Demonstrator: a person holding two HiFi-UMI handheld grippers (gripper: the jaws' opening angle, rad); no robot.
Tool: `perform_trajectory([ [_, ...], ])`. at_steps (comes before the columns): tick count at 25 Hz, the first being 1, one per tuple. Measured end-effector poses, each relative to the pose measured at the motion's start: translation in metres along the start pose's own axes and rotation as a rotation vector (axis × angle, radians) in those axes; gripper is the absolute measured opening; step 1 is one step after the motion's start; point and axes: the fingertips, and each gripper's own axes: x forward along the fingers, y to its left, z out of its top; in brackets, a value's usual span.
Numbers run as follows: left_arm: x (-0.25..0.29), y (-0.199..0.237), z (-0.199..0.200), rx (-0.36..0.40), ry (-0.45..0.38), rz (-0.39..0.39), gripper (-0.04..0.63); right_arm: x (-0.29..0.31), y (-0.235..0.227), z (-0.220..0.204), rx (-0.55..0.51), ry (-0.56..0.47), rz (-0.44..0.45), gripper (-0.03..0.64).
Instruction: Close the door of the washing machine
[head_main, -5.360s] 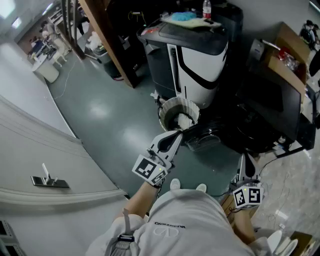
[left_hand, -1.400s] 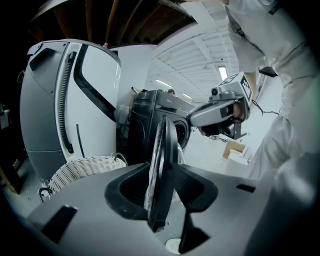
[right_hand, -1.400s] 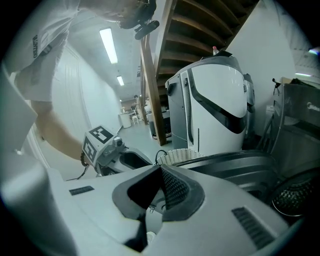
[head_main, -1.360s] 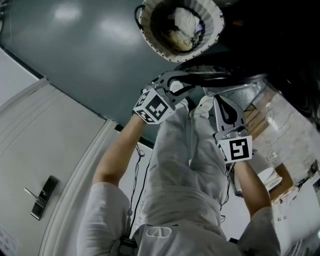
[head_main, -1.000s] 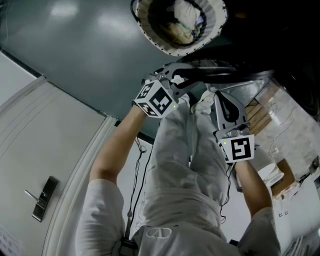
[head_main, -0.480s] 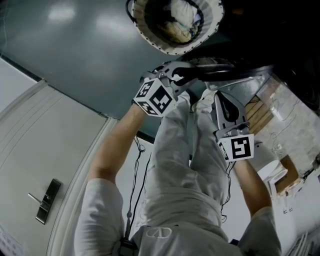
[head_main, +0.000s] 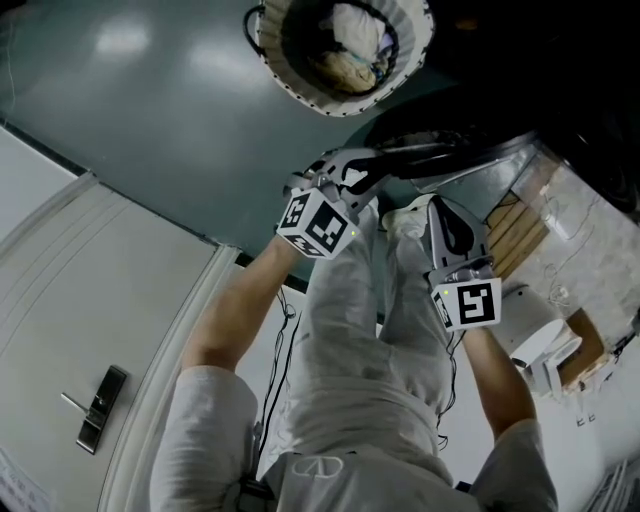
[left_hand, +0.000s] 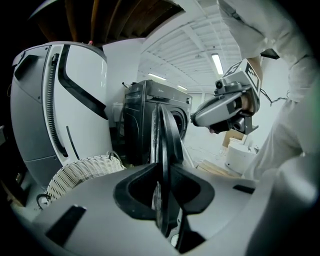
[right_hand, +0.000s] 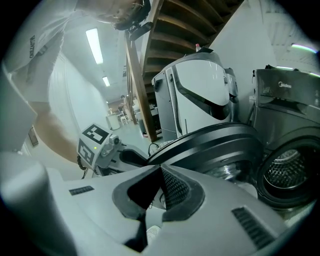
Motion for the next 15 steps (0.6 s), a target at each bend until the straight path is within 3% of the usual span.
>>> perform_trajectory([
  [15,0.019,-0.077,0.005,-0.126,0.086,0.129,0.077,-0.076,-0.048,-0.068,0.129,0.039,-0.165,0.011],
])
